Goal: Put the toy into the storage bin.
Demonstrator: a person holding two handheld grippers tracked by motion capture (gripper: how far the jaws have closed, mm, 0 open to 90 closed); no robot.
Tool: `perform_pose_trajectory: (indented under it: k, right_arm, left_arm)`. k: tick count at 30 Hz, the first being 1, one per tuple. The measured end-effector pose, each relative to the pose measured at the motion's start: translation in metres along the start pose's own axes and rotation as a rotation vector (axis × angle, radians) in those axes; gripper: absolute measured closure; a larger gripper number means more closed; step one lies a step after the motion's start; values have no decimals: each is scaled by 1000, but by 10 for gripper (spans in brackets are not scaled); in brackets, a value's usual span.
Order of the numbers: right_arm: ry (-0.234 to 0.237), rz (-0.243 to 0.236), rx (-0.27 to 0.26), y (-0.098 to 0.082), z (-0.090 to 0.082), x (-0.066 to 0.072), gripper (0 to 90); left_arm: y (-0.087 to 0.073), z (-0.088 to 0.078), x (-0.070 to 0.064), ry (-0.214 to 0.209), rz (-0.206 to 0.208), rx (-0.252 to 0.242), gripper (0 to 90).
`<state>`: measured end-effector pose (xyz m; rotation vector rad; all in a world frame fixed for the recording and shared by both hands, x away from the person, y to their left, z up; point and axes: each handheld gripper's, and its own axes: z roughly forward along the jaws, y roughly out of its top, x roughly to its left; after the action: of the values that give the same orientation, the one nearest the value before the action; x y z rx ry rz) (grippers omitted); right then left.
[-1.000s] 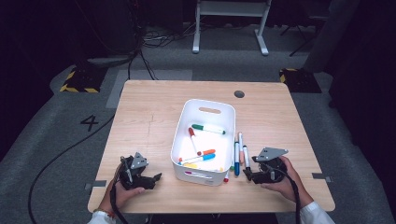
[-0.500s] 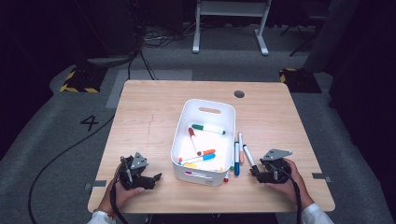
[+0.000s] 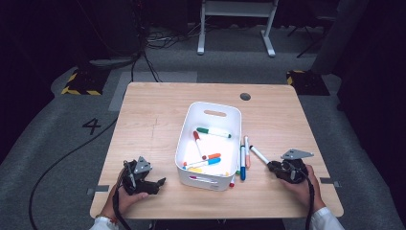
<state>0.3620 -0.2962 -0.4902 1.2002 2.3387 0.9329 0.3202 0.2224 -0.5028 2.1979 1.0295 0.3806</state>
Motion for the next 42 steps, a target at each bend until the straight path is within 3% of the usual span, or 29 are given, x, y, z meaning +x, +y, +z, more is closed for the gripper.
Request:
perform_pose_trajectory:
  k: [6, 12, 22, 25, 42]
  right_arm:
    - [-1, 7, -20, -1, 1, -11, 751]
    - [9, -6, -24, 0, -3, -13, 752]
    - [-6, -20, -80, 7, -17, -17, 752]
    - [5, -22, -109, 12, -21, -16, 752]
    - [73, -69, -232, 35, -48, 3, 752]
  left_arm:
    - [0, 0, 0, 0, -4, 1, 142]
    - [0, 0, 0, 0, -3, 1, 142]
    - [-1, 0, -1, -11, -6, 2, 142]
    - [-1, -2, -1, 7, -6, -1, 142]
    - [-1, -1, -1, -1, -8, 2, 142]
